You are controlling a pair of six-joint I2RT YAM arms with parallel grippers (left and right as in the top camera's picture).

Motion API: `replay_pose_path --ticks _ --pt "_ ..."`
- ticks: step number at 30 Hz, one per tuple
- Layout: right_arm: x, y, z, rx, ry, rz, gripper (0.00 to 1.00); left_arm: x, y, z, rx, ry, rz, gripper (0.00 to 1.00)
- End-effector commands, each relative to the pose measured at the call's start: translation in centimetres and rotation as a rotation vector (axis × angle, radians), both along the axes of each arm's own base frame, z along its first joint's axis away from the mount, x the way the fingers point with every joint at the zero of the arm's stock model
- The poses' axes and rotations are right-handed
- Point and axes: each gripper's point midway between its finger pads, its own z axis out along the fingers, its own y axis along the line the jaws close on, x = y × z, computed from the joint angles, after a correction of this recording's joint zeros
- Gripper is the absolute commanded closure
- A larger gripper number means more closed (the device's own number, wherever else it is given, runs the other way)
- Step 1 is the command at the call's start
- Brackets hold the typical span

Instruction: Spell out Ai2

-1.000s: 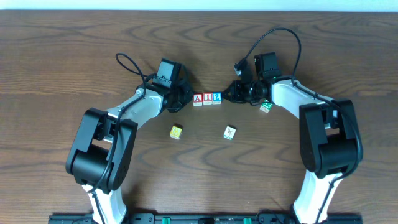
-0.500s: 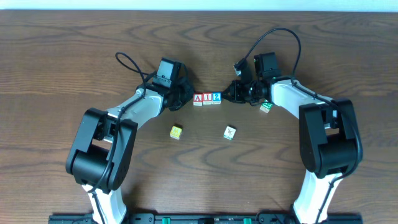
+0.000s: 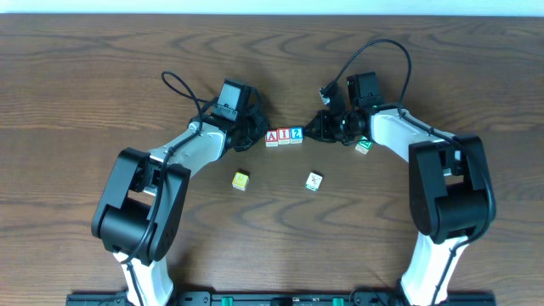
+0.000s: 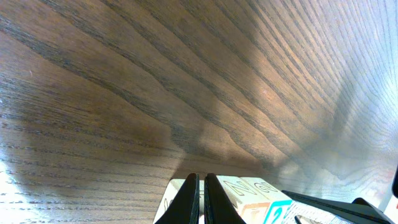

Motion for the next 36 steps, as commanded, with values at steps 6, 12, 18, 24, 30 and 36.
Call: replay_pose_path --ticks 6,12,18,24,30,36 --pt "-0.8 0.4 -0.4 0.003 0.042 0.003 0.99 1.1 2.8 -0.9 0.043 -0.006 0.044 0.94" --pt "-1.1 0.3 -0.5 0.002 0.054 0.004 0.99 1.7 4.4 -0.9 0.041 -0.004 0.079 0.94" --pt "-1.4 0.6 -0.5 0.006 0.066 0.012 0.99 1.5 4.4 -1.0 0.044 0.006 0.080 0.94" --pt "-1.8 1.2 -0.5 0.007 0.070 0.029 0.99 1.2 4.5 -1.2 0.049 0.022 0.079 0.94" --pt "-1.9 1.4 -0.6 -0.001 0.069 0.033 0.99 1.1 4.6 -1.3 0.053 0.023 0.074 0.94" --pt "-1.3 0.1 -1.2 -0.062 0.055 -0.004 0.99 1.0 4.7 -1.4 0.064 0.020 0.053 0.94"
